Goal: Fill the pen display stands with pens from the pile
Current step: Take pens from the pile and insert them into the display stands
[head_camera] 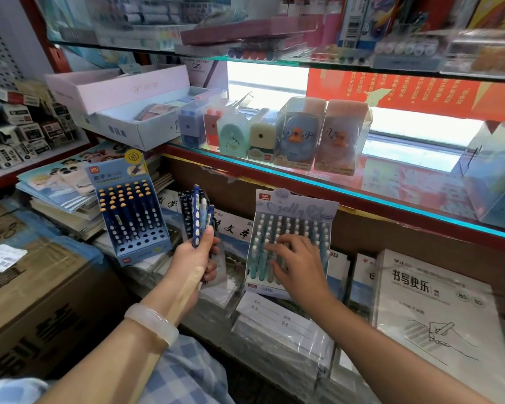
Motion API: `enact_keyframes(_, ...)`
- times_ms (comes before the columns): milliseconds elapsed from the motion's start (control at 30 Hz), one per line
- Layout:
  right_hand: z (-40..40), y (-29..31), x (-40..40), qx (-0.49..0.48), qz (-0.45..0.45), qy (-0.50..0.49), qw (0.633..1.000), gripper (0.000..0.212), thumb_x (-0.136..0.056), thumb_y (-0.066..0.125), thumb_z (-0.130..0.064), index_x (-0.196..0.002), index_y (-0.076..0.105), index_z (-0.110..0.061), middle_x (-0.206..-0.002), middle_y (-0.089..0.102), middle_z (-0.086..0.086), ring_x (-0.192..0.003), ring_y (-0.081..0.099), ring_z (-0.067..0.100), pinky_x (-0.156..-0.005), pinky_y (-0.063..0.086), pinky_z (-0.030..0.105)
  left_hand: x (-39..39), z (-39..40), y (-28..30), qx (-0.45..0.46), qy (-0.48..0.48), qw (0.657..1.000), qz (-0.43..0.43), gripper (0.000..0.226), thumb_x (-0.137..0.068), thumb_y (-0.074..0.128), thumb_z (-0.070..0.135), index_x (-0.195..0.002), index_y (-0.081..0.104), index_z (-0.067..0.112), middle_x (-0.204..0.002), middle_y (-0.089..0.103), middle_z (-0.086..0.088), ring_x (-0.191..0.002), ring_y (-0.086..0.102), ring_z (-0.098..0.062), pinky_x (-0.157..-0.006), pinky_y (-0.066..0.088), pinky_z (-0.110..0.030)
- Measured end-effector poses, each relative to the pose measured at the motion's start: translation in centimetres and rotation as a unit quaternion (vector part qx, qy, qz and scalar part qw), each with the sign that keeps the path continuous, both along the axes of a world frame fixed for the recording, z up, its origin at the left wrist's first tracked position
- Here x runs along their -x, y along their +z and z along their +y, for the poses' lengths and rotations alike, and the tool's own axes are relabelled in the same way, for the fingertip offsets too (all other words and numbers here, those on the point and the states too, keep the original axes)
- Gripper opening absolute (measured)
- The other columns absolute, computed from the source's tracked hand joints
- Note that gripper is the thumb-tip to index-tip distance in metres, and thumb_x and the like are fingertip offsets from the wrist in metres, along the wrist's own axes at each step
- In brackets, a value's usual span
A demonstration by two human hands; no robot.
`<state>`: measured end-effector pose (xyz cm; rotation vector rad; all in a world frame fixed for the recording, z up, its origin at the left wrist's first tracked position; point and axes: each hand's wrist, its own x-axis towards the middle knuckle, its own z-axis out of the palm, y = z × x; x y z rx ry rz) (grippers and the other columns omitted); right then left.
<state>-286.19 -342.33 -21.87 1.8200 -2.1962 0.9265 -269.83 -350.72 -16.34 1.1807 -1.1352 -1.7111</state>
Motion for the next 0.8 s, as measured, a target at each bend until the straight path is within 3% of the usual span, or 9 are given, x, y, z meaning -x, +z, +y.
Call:
enact_keyframes(233,0.0,0.5,0.0,-0.014,-0.033,-0.011,0.999,0.030,-0.079,0.072,-0.015,-0.109,0.068,-0.019,-0.114,0.060,0.002,-0.112,0.051,0.022,-0.096,0.038,0.039,0.3,0.2,0.3,-0.006,-0.069,0.997,0.025,0.031,-0.099,0.040,0.025,-0.085,0.055,0.002,-0.064,0.043,-0.005,-0.029,0.033,-0.006,-0.031,0.025,-0.013)
enact_keyframes(333,-0.5,2.6,-0.9,-0.019,-0.153,-0.013,0.988,0.028,-0.090,0.060,-0.023,-0.118,0.062,-0.020,-0.114,0.058,-0.003,-0.107,0.048,0.009,-0.094,0.040,0.026,0.6,0.4,0.5,0.003,-0.100,0.995,0.001,0.024,-0.097,0.045,0.020,-0.084,0.057,0.003,-0.061,0.044,-0.004,-0.028,0.033,-0.007,-0.031,0.025,-0.014)
enact_keyframes(400,-1.0,4.9,-1.9,-0.052,-0.324,0.015,0.945,0.026,-0.094,0.053,-0.027,-0.116,0.061,-0.017,-0.102,0.062,-0.005,-0.090,0.055,0.002,-0.078,0.045,0.014,0.8,0.7,0.7,0.016,-0.110,0.994,-0.023,0.020,-0.095,0.050,0.020,-0.082,0.056,0.005,-0.057,0.045,-0.003,-0.030,0.034,-0.007,-0.031,0.026,-0.015)
enact_keyframes(500,-1.5,6.8,-2.6,-0.079,-0.501,0.040,0.861,0.023,-0.096,0.049,-0.032,-0.101,0.065,-0.015,-0.082,0.066,-0.002,-0.070,0.059,0.004,-0.064,0.048,0.015,0.8,1.2,1.2,0.046,-0.122,0.990,-0.052,0.016,-0.092,0.055,0.020,-0.082,0.055,0.008,-0.057,0.046,-0.002,-0.035,0.034,-0.009,-0.034,0.025,-0.017)
enact_keyframes(633,-2.2,7.4,-3.0,-0.073,-0.551,0.057,0.829,0.021,-0.094,0.054,-0.029,-0.090,0.067,-0.013,-0.076,0.067,-0.001,-0.064,0.058,0.004,-0.058,0.047,0.015,0.1,1.1,1.8,0.060,-0.124,0.988,-0.066,0.015,-0.092,0.056,0.021,-0.082,0.057,0.009,-0.061,0.046,-0.004,-0.041,0.034,-0.011,-0.035,0.026,-0.017)
enact_keyframes(800,-3.3,8.4,-3.8,-0.036,-0.598,0.073,0.798,0.023,-0.098,0.047,-0.022,-0.099,0.060,-0.003,-0.074,0.066,0.005,-0.063,0.061,0.010,-0.061,0.052,0.019,-1.9,0.0,2.3,0.082,-0.102,0.984,-0.118,0.028,-0.097,0.047,0.030,-0.078,0.058,0.011,-0.057,0.054,-0.002,-0.041,0.040,-0.010,-0.036,0.030,-0.018)
